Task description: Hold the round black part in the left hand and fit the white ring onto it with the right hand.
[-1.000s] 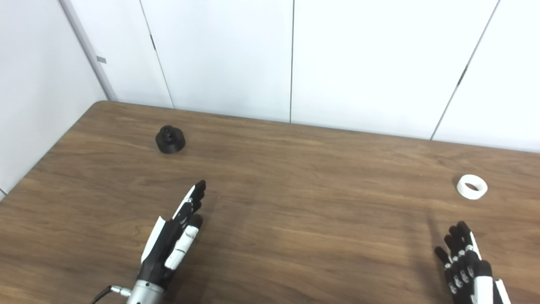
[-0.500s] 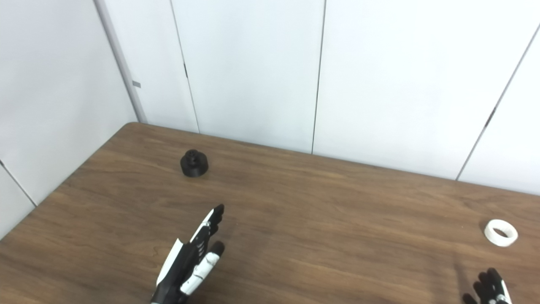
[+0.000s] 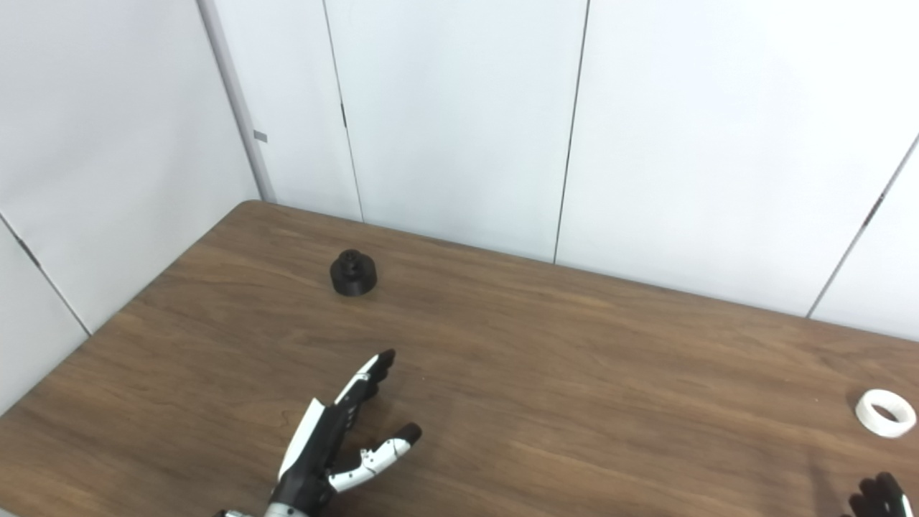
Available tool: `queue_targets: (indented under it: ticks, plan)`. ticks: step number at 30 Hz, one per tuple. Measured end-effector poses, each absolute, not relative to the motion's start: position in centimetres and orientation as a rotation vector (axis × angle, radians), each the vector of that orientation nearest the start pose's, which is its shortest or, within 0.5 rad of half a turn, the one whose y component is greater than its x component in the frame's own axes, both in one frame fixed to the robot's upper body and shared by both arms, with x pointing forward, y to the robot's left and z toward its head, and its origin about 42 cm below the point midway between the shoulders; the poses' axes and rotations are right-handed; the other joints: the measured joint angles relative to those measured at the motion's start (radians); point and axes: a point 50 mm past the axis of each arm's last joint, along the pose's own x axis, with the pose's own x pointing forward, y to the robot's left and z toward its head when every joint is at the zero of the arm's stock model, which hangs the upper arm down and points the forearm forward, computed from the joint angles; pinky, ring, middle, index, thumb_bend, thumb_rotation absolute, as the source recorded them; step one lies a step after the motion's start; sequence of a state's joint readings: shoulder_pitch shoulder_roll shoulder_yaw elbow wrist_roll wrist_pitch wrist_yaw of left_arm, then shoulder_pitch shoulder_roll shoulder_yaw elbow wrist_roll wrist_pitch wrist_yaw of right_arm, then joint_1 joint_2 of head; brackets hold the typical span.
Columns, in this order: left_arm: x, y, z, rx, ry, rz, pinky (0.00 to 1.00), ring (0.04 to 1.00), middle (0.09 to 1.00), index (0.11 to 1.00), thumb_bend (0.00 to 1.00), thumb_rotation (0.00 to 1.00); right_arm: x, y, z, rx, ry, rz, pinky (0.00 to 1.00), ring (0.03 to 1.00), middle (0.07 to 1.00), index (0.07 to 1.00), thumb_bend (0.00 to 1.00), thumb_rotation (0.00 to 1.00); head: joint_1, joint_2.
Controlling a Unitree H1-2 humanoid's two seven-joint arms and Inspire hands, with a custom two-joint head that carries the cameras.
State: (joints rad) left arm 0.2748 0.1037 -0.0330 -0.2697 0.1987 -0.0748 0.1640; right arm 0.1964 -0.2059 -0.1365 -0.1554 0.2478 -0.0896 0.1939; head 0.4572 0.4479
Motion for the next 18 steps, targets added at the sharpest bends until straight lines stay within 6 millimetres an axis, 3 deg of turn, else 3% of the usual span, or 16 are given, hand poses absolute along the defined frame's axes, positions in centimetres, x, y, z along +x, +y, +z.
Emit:
queue_targets:
  ticks: [6,10,18]
  plan:
    - [20.4,25.9,12.7,0.302,-0.108,0.199,0.95,0.951,0.946,0.944,0.73,0.28,21.6,-31.0,11.1,-0.018,-0.080,0.041,1.00,1.000,1.000,1.000,0.64,0.99,-0.012,0.002]
    - [21.7,26.3,14.1,0.328,-0.126,0.231,0.97,0.958,0.937,0.929,0.83,0.30,21.6,-31.0,11.1,-0.026,-0.079,0.033,1.00,1.000,1.000,1.000,0.63,0.99,-0.018,0.002]
    - [23.5,28.4,16.7,0.478,-0.154,0.296,0.97,0.949,0.925,0.920,0.89,0.33,21.6,-30.9,11.1,-0.028,-0.081,0.028,1.00,1.000,1.000,1.000,0.61,1.00,-0.028,0.000]
